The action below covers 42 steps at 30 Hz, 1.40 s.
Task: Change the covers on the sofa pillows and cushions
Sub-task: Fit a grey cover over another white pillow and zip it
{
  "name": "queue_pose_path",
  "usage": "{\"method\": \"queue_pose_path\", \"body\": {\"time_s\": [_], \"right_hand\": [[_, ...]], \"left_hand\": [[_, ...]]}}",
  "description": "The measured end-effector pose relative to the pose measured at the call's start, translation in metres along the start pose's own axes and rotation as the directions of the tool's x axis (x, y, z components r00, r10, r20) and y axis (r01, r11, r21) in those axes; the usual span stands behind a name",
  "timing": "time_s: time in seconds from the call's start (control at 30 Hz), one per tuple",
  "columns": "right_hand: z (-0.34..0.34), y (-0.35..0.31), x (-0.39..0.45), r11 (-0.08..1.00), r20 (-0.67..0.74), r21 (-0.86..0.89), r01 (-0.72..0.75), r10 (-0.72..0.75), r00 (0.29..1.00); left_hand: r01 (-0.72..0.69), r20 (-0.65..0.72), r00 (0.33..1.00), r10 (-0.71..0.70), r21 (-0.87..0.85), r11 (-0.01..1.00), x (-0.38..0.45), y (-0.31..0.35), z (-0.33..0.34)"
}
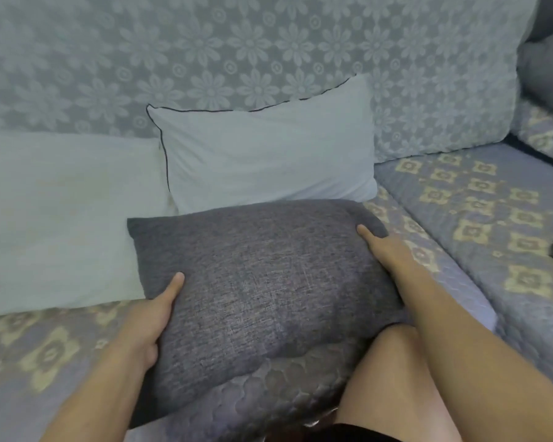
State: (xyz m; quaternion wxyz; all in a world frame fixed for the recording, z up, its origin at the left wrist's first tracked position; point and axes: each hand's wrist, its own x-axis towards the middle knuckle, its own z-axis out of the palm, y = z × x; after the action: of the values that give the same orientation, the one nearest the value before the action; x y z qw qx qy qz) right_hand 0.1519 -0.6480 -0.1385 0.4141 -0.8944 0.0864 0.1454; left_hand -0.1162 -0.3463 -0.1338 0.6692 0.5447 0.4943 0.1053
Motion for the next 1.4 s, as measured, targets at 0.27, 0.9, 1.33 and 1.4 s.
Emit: {"method": "queue_pose_path", "body": {"time_s": [0.27, 0.9, 1.33, 1.4], "right_hand": [[-0.137, -0.008, 0.028, 0.969, -0.556, 0.145, 0.201, -0.088, 0.827], [-0.01, -0.047, 0.105, 0.957, 0.18, 0.02, 0.289, -0.287, 0.941], [0.042, -0.091, 0.109, 0.994, 0.14, -0.039, 0.101, -0.094, 0.986], [0.036, -0.101, 0.091, 0.984, -0.025, -0.039, 0.175, -0.176, 0.984]], "left_hand": [[-0.483, 0.005, 0.871, 0.491, -0.164, 0.86, -0.073, 0.07, 0.119], [-0.587, -0.016, 0.694, 0.72, 0.566, 0.579, 0.094, 0.11, 0.197], [-0.39, 0.007, 0.919, 0.394, 0.169, 0.905, 0.178, 0.155, 0.13], [-0.511, -0.001, 0.849, 0.528, 0.251, 0.822, 0.147, 0.169, 0.133]]}}
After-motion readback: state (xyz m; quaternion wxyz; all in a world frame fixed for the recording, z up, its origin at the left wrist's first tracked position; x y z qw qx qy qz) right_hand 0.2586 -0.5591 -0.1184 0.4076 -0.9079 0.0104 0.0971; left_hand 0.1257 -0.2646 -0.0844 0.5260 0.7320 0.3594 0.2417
